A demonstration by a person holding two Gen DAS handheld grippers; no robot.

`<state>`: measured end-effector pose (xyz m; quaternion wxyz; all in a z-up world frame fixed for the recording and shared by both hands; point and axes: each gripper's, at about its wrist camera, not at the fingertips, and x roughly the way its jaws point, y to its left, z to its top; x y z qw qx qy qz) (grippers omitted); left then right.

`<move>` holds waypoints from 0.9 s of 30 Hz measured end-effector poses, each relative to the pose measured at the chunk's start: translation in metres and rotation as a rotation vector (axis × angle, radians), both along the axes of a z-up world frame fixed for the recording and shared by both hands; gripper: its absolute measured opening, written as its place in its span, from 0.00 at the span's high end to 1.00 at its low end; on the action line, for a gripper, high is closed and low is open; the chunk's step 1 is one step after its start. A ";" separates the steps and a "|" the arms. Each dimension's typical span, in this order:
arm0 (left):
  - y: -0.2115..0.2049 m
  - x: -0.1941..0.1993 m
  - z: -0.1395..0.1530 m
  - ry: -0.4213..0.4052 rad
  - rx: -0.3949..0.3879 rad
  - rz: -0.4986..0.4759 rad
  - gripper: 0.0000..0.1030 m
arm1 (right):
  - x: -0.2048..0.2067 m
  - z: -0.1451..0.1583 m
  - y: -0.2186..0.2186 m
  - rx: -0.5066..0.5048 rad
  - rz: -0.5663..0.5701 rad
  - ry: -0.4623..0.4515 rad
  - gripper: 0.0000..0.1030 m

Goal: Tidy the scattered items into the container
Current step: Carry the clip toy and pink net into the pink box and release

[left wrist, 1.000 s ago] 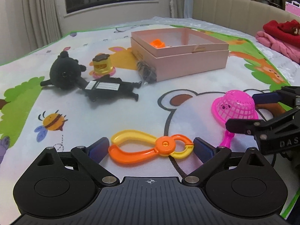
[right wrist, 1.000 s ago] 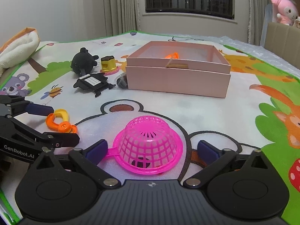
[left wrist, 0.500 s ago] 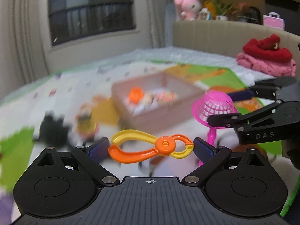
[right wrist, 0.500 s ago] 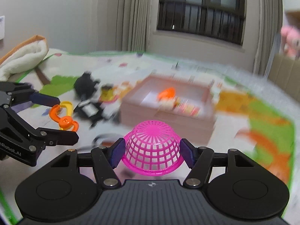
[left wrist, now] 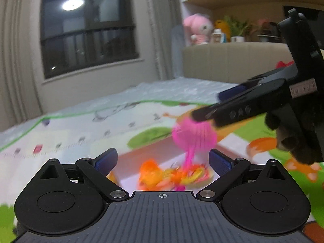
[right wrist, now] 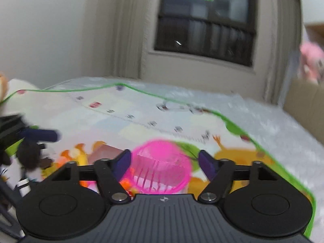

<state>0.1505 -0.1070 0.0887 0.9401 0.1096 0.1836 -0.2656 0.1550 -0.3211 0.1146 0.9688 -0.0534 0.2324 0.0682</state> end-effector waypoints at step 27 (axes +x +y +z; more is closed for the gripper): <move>0.193 -0.136 -0.062 0.301 -0.006 0.472 0.00 | -0.100 -0.061 0.226 -0.061 0.330 0.168 0.13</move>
